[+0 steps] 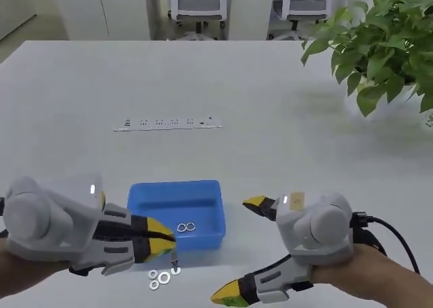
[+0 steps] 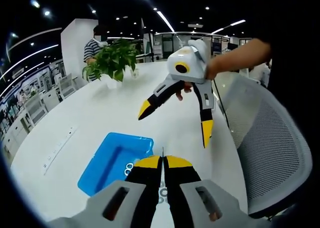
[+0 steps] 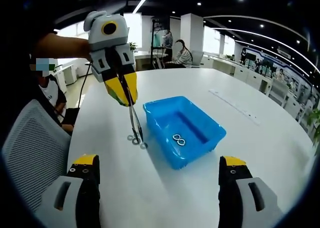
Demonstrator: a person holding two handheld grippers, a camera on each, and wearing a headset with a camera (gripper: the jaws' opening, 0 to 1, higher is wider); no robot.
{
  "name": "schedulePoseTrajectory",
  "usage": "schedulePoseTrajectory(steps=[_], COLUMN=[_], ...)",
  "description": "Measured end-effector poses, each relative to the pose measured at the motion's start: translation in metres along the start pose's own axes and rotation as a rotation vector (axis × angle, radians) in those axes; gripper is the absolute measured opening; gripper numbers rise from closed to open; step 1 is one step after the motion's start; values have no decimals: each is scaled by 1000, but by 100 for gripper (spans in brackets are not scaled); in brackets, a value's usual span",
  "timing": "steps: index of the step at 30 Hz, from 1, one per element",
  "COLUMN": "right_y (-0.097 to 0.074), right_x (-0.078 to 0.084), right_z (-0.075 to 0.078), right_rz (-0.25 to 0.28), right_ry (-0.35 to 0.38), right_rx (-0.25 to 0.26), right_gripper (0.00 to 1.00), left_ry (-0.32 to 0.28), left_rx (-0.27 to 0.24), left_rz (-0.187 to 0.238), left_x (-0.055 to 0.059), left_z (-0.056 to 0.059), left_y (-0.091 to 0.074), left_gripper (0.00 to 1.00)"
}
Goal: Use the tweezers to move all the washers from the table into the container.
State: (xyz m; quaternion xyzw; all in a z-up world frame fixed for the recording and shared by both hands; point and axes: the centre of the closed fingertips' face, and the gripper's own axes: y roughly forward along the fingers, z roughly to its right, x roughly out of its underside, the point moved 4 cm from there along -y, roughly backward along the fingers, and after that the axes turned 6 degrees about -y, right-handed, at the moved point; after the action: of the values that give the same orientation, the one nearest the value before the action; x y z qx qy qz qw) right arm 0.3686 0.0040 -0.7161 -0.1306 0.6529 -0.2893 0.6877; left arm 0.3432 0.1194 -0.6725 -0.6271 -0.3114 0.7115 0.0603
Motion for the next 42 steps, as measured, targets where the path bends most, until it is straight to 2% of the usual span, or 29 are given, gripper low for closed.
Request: schedulePoseTrajectory(steps=[9, 31, 42], right_y=[0, 3, 4], right_x=[5, 7, -1], right_z=[1, 0, -3], right_rz=[-6, -10, 21], right_ry=[13, 18, -17], right_rx=[2, -7, -31], right_gripper=[100, 99, 94], left_ry=[9, -5, 15], left_rx=[7, 17, 58], left_rz=[-14, -6, -23], left_x=[5, 7, 9], left_z=[-2, -2, 2], left_y=[5, 6, 4], left_gripper=[6, 6, 6])
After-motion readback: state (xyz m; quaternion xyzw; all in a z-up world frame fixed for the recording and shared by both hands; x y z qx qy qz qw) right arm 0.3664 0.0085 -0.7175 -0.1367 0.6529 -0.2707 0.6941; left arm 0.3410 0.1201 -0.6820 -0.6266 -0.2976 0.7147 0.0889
